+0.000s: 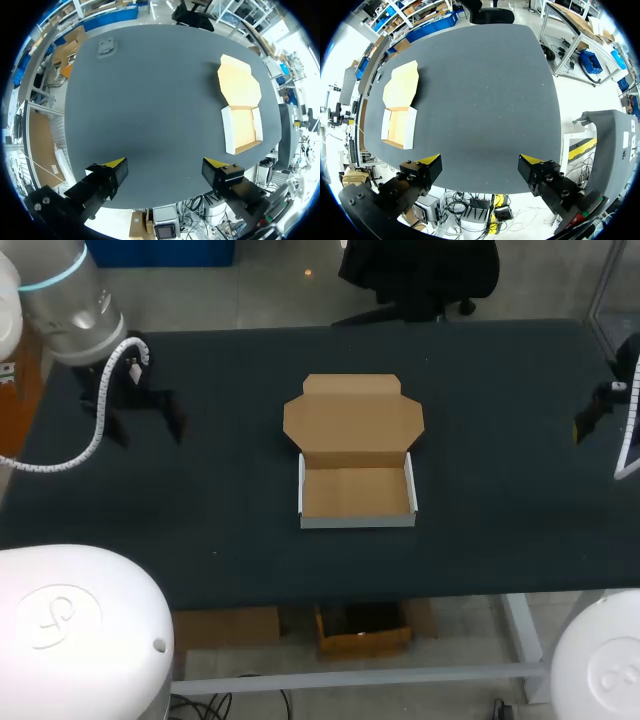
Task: Assemble the packaging by folding the flat box into shape, placing the metal phone stand inside, and closing the box properly
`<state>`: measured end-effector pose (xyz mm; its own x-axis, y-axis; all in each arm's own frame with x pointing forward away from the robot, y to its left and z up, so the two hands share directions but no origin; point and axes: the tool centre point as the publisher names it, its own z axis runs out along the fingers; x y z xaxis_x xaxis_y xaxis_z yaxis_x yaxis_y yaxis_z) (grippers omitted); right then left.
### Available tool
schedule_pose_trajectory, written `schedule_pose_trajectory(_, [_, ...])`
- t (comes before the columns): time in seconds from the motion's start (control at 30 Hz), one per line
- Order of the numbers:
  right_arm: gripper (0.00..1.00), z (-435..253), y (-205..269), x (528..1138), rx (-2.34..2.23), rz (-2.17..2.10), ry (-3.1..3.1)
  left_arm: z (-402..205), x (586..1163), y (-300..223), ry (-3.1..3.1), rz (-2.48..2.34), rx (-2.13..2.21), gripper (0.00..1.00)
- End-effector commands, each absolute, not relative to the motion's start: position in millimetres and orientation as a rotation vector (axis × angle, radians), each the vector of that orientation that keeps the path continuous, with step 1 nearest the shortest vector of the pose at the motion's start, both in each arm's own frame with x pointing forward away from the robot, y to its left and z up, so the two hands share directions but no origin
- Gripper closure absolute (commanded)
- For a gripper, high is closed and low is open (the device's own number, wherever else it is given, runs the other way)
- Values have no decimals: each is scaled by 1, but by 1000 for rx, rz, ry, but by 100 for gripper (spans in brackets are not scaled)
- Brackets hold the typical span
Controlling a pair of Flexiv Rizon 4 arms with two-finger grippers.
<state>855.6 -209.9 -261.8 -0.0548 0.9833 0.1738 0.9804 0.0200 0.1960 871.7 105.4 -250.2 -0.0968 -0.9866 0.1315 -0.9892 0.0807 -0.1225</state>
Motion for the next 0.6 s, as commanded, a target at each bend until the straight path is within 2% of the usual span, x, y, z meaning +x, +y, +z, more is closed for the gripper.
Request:
schedule_pose_trajectory(0.03, [0,-260,-210,855,2155,410,2242,-261,890,111,-2282,235,2086,0])
schedule_pose_trajectory(0.6, [0,-260,-210,855,2155,410,2242,-296,937,148,-2179,173,2092,0])
